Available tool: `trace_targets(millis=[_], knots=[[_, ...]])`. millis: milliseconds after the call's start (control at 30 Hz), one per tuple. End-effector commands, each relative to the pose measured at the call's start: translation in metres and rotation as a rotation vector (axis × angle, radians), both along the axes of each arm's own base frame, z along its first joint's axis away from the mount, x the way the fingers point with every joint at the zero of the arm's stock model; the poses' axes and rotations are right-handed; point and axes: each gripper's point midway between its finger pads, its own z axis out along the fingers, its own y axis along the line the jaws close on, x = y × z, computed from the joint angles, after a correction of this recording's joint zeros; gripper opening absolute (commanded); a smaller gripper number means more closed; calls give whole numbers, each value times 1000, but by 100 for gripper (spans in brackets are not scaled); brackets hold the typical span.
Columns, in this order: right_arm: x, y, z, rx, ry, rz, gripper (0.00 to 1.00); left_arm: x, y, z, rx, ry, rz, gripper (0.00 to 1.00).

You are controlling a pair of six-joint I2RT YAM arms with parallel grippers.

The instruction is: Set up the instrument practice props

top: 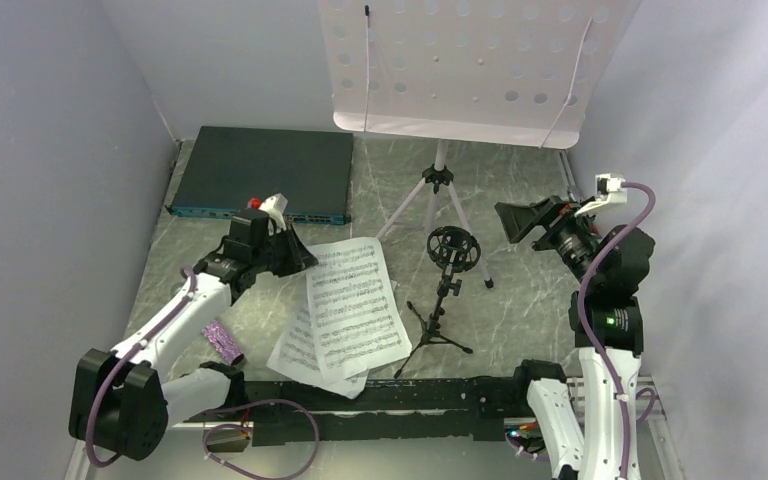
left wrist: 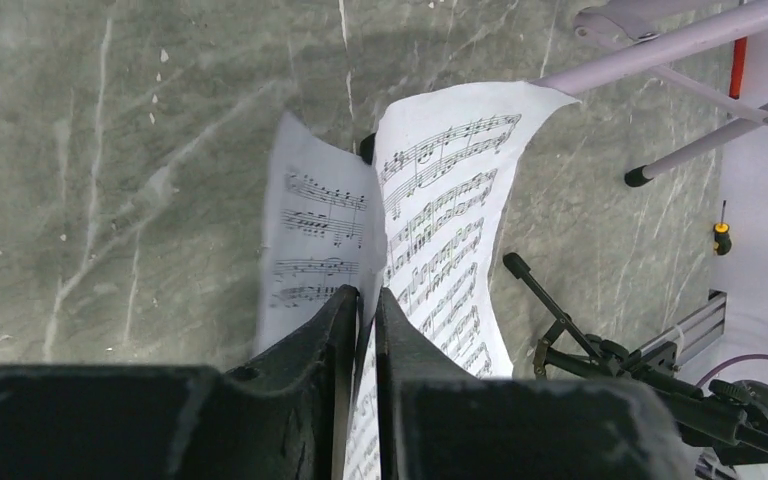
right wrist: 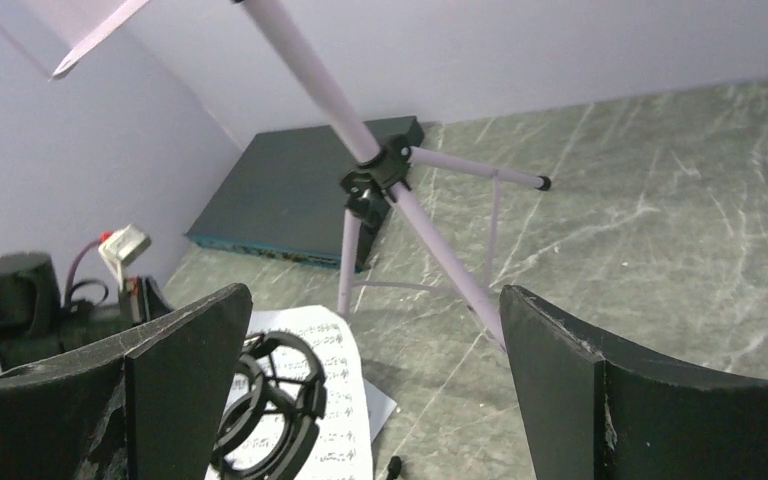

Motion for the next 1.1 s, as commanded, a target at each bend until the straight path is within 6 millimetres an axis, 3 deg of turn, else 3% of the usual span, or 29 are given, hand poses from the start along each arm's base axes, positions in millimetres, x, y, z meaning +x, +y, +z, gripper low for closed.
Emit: trace_targets(millis=[0,133,300,400,567,800,1067], knots=[[-9,13,17,-38,-75,85,100,-5,11,1,103,15,-38,18],[-10,18,17,-33,-90,113,100,0,4,-5,76,4,-60,4],[-12,25,19,-35,-101,163,100,4,-7,-10,29,0,-93,3],[-17,33,23,-44,-130,221,100,4,-13,-3,11,-24,-131,3],[-40,59,34,-46,-223,408,100,-7,-25,47,-48,-184,-257,3],[-72,80,52,-90,-362,551,100,-49,-37,135,-131,-425,-471,3],[-100,95,68,-122,-481,661,100,-89,-34,220,-172,-686,-561,3]])
